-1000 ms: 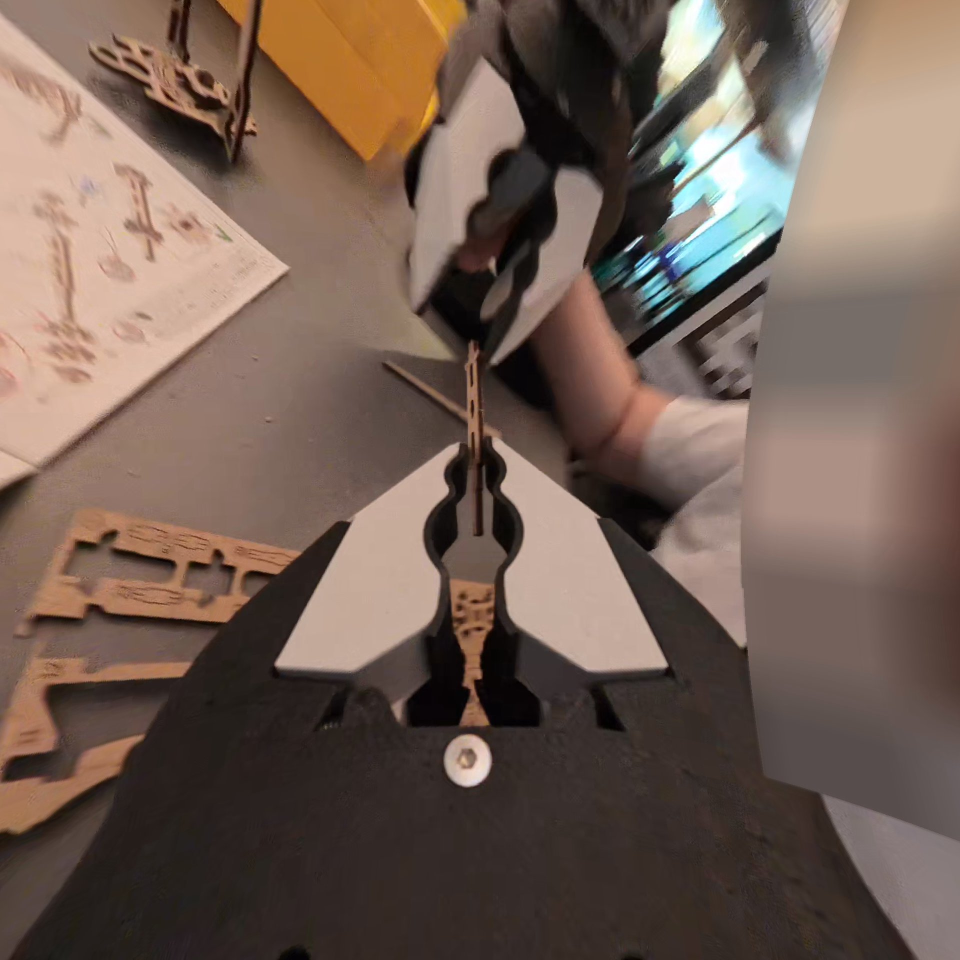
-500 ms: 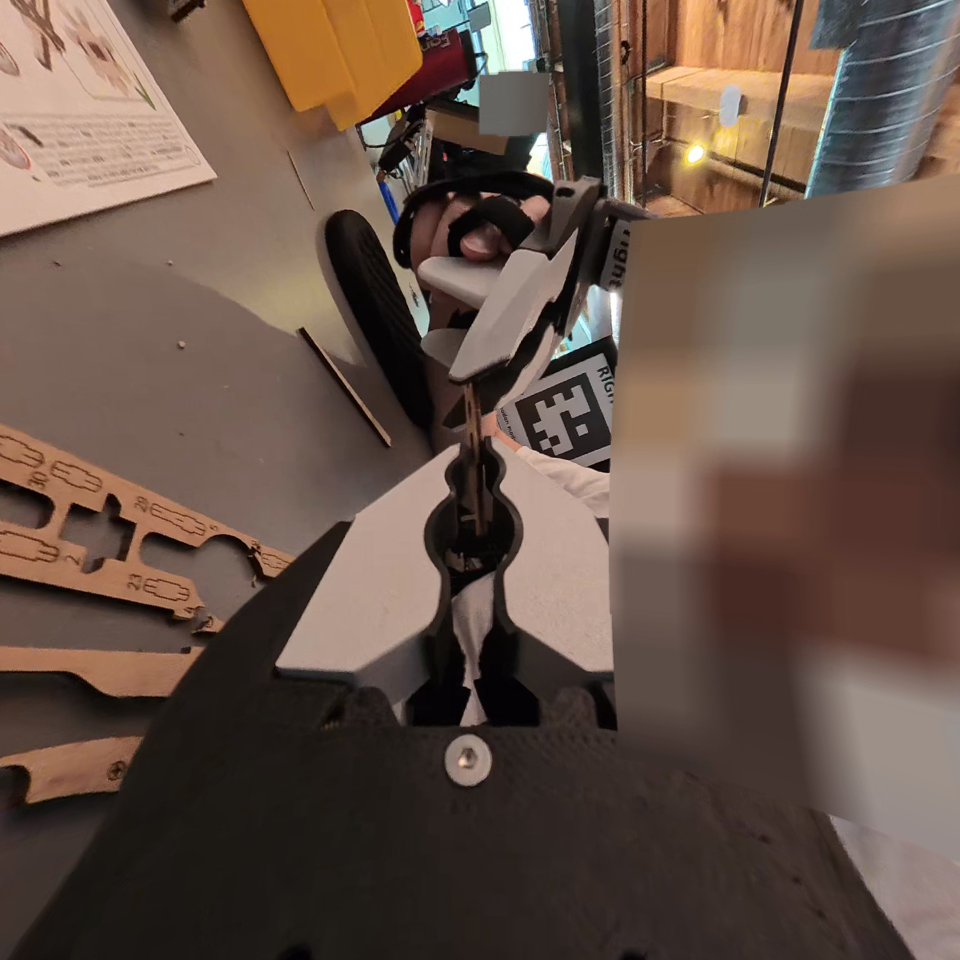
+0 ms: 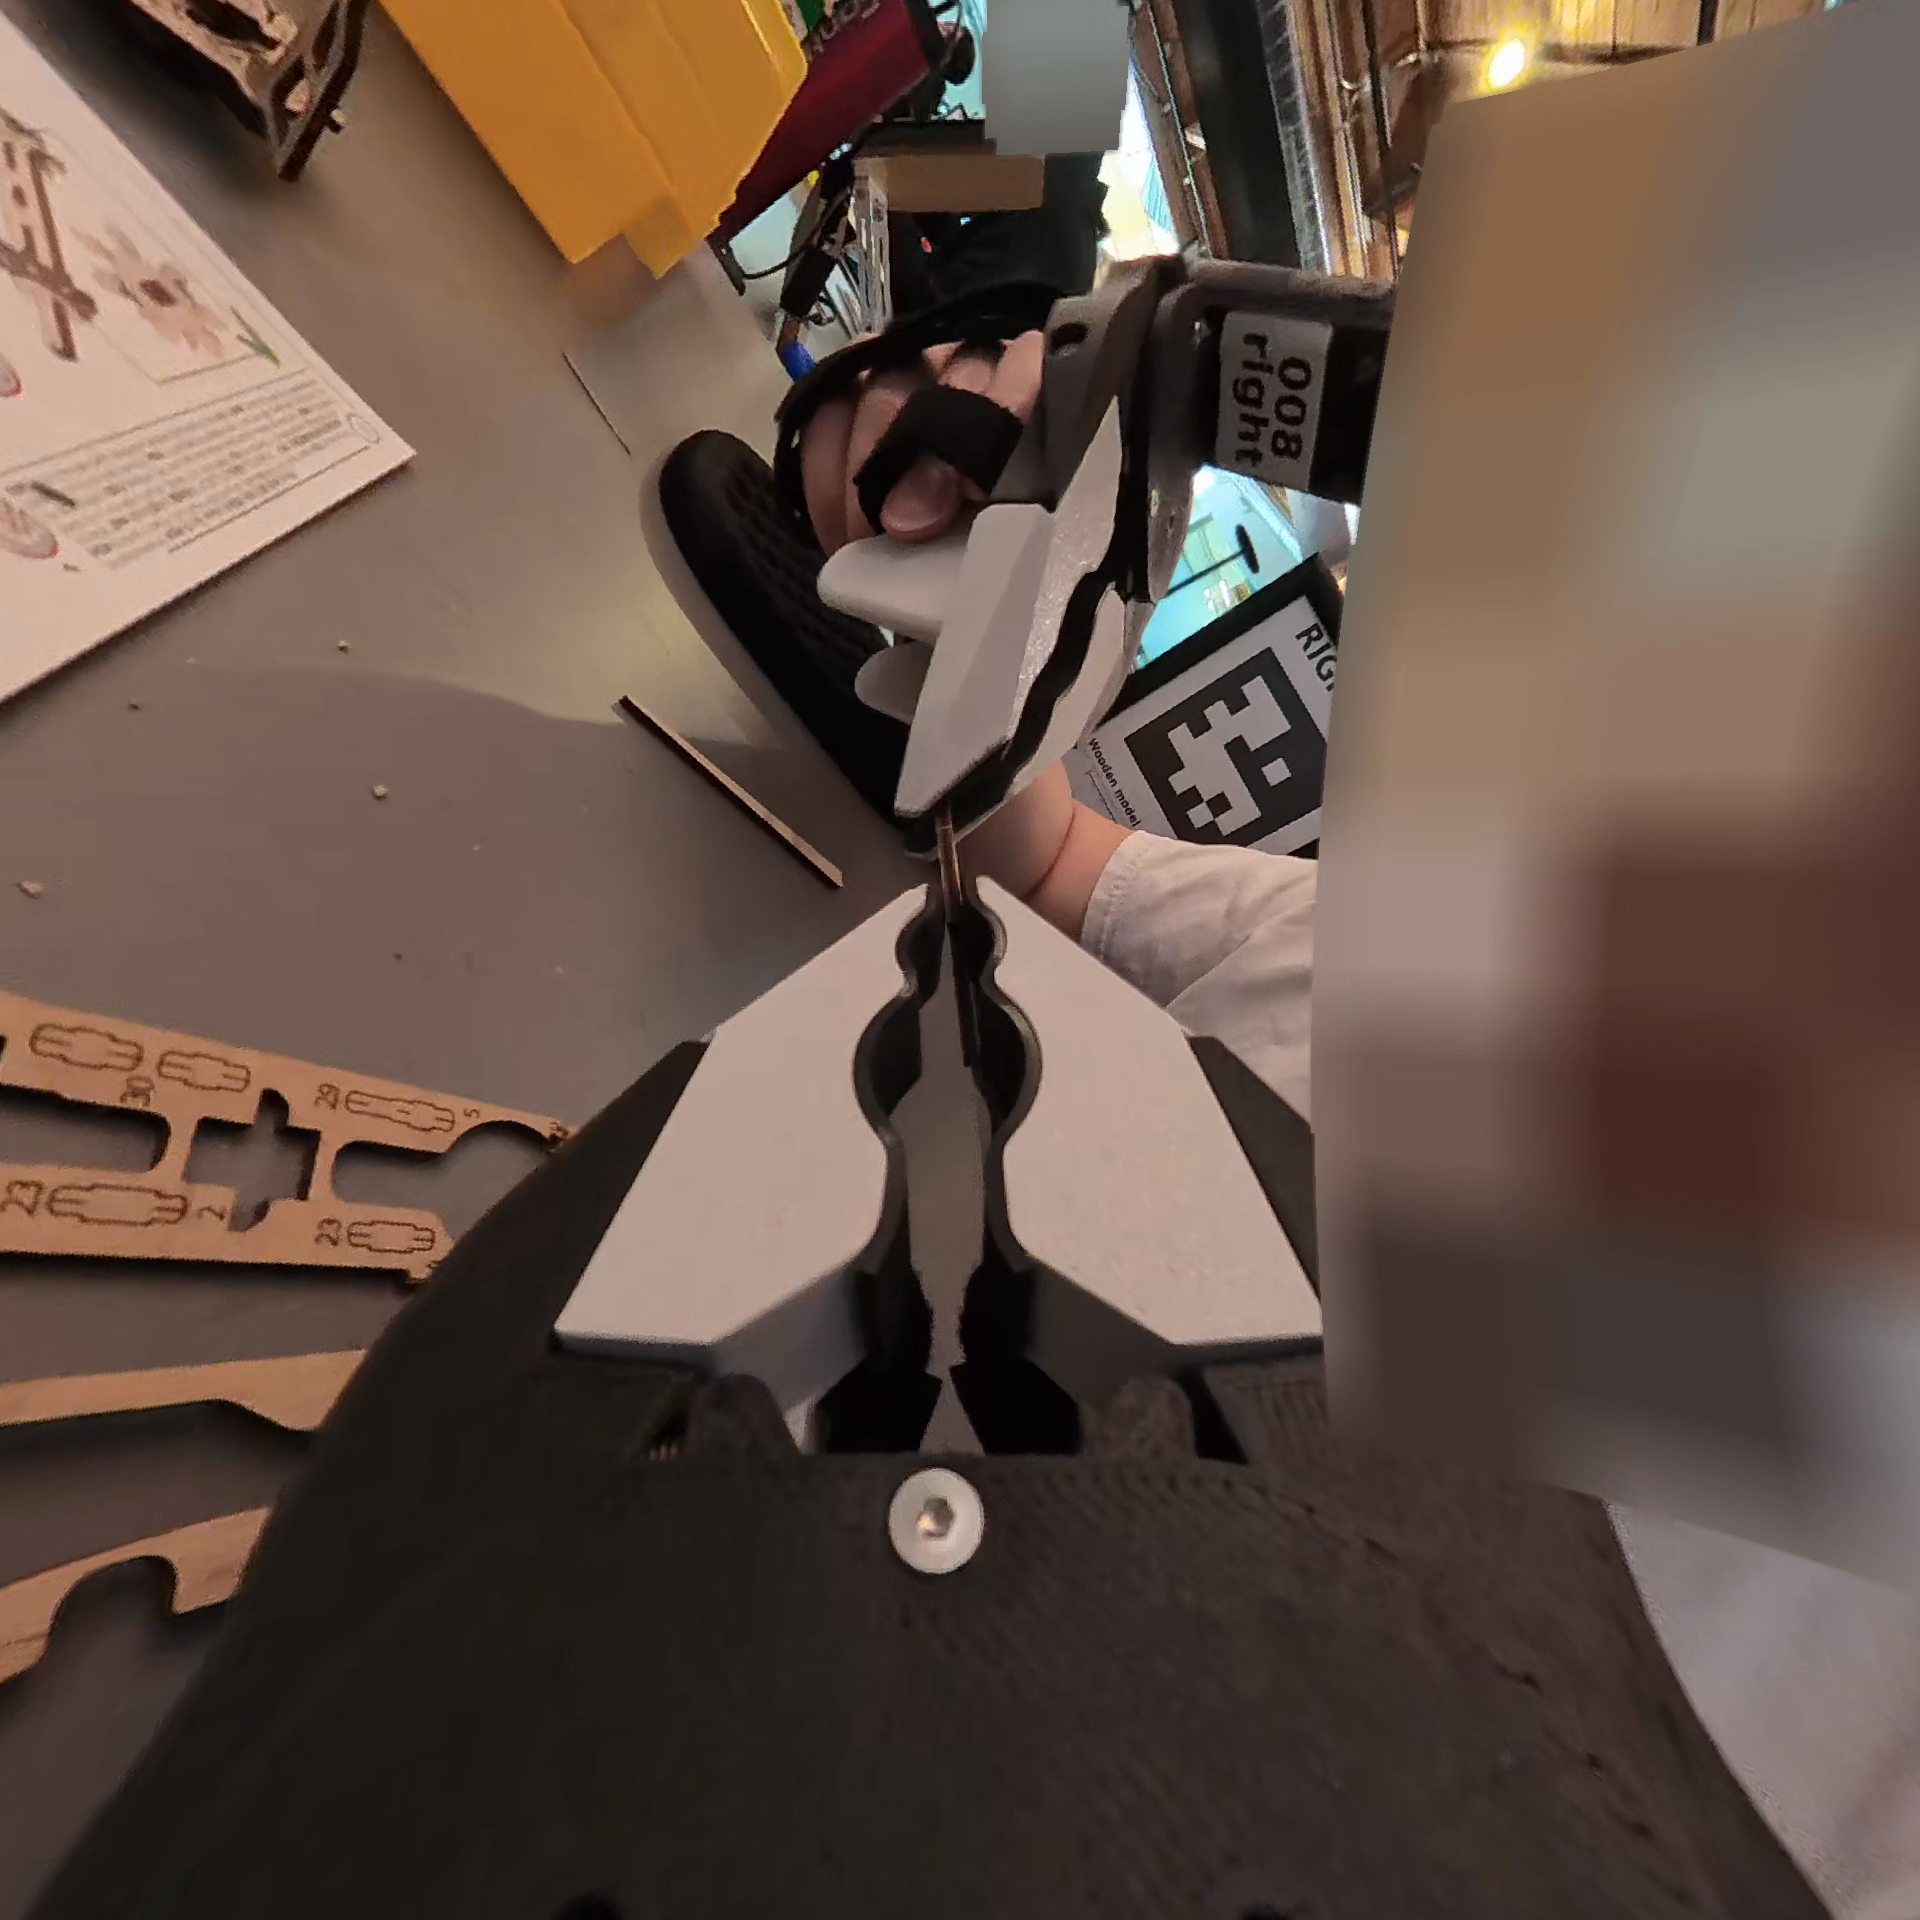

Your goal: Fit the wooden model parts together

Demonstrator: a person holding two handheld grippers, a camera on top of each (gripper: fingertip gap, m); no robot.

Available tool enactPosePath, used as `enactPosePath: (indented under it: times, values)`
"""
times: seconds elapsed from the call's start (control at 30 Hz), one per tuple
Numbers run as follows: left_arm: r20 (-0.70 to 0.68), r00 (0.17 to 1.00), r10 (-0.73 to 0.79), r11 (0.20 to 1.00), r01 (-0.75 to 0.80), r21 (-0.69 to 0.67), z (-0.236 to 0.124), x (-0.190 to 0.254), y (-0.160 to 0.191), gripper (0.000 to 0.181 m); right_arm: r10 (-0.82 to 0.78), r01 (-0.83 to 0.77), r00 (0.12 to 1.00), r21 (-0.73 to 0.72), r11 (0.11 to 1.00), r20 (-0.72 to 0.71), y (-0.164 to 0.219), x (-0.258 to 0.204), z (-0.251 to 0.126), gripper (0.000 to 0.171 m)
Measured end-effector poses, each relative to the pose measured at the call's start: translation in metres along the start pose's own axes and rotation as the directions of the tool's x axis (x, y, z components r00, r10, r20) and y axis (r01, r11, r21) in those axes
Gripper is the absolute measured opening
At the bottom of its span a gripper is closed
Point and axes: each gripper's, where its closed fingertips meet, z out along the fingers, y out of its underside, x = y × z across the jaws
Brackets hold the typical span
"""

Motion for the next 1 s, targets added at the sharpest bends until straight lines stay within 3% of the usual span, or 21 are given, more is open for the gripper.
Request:
enactPosePath:
  times: [0.03, 0.2, 0.3, 0.4, 0.5, 0.6, 0.77, 0.87, 1.0]
  values:
    - [-0.001, 1.0, 0.015, 1.0, -0.015, -0.01, 0.0, 0.001, 0.001, 0.001, 0.003, -0.003, 1.0, -0.001, 1.0, -0.01, 0.001, 0.002, 0.0, 0.007]
    - [0.069, 0.992, 0.106, 0.994, -0.103, -0.047, 0.001, -0.003, 0.004, 0.0, 0.005, -0.005, 1.0, 0.002, 1.0, -0.028, 0.001, 0.005, -0.002, 0.007]
    - [0.116, 0.97, 0.215, 0.977, -0.213, -0.026, -0.001, -0.001, -0.004, 0.0, 0.08, -0.078, 0.996, 0.055, 0.995, -0.033, -0.005, 0.012, -0.01, 0.027]
    - [0.238, 0.876, 0.42, 0.906, -0.418, -0.06, -0.007, -0.002, -0.013, 0.0, 0.208, -0.204, 0.978, 0.113, 0.972, -0.021, -0.005, 0.024, -0.025, 0.036]
    - [0.363, 0.686, 0.631, 0.768, -0.619, -0.165, -0.013, -0.005, -0.019, 0.0, 0.322, -0.325, 0.946, 0.193, 0.926, 0.046, -0.011, 0.03, -0.035, 0.035]
    - [0.433, 0.465, 0.772, 0.61, -0.734, -0.3, -0.017, -0.01, -0.021, 0.0, 0.347, -0.358, 0.934, 0.179, 0.916, 0.089, -0.011, 0.025, -0.03, 0.035]
    - [0.414, 0.06, 0.908, 0.299, -0.787, -0.54, -0.016, -0.016, -0.017, 0.0, 0.092, -0.091, 0.994, 0.014, 0.996, -0.059, -0.001, 0.016, -0.006, 0.028]
    - [0.373, -0.214, 0.903, 0.081, -0.767, -0.637, -0.017, -0.01, -0.019, 0.0, -0.051, 0.049, 0.988, -0.017, 0.999, -0.148, -0.005, 0.018, -0.004, 0.023]
    - [0.277, -0.503, 0.819, -0.145, -0.647, -0.749, -0.021, -0.007, -0.023, 0.0, -0.13, 0.133, 0.962, -0.006, 0.991, -0.241, -0.013, 0.027, -0.013, 0.02]
